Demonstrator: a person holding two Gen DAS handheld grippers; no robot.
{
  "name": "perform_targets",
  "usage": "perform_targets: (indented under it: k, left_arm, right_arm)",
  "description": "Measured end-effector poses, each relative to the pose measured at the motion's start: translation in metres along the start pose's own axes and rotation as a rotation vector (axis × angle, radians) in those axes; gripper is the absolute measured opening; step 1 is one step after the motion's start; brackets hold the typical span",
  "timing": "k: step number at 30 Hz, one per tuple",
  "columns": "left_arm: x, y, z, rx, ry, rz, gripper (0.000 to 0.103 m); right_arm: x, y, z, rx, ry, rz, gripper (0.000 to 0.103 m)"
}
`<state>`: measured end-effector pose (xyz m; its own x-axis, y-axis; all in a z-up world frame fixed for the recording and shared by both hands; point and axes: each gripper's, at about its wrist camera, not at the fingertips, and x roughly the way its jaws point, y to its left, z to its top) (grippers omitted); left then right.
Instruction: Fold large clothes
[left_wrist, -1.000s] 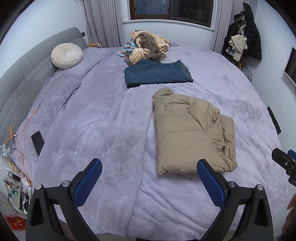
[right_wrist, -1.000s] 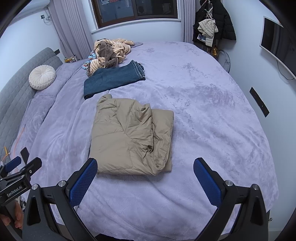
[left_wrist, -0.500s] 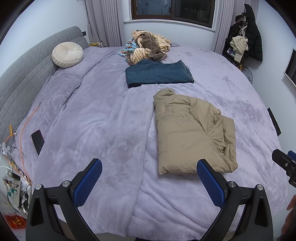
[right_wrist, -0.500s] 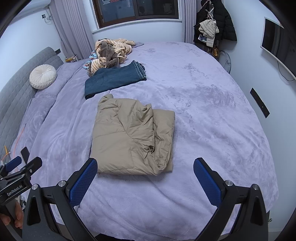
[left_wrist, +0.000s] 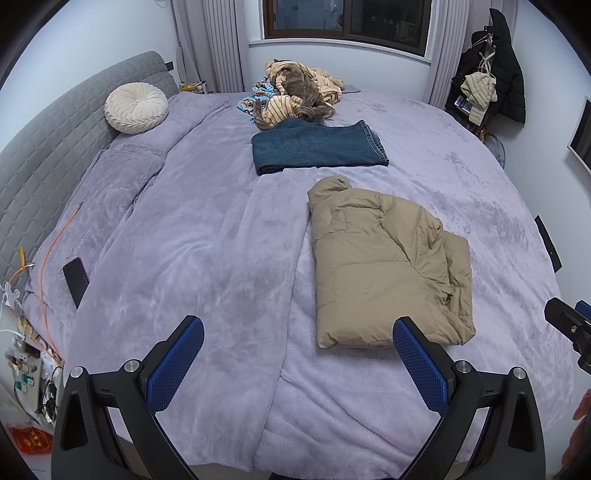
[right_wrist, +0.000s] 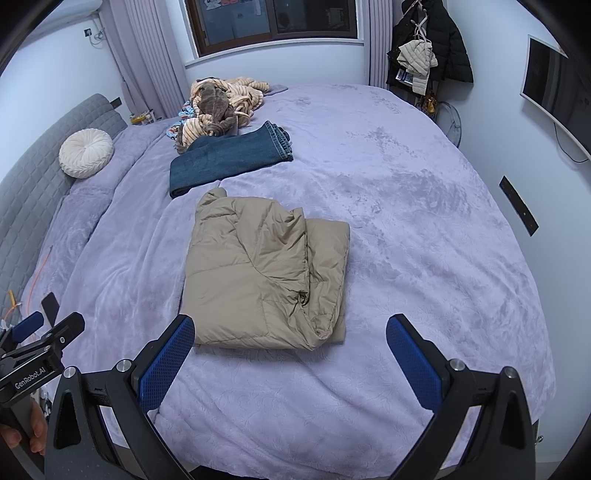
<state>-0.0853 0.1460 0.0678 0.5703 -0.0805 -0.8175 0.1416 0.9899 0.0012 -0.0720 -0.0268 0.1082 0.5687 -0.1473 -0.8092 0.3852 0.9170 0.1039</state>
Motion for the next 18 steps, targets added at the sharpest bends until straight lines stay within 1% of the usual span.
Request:
perform_targets:
  k: [18]
  left_arm:
    - [0.0007,0.0003,0.0008,0.002,0.001,0.001,0.102]
  right_arm:
    - [-0.0005,0.0020,-0.0006,0.000,-0.001,-0.001,0.103]
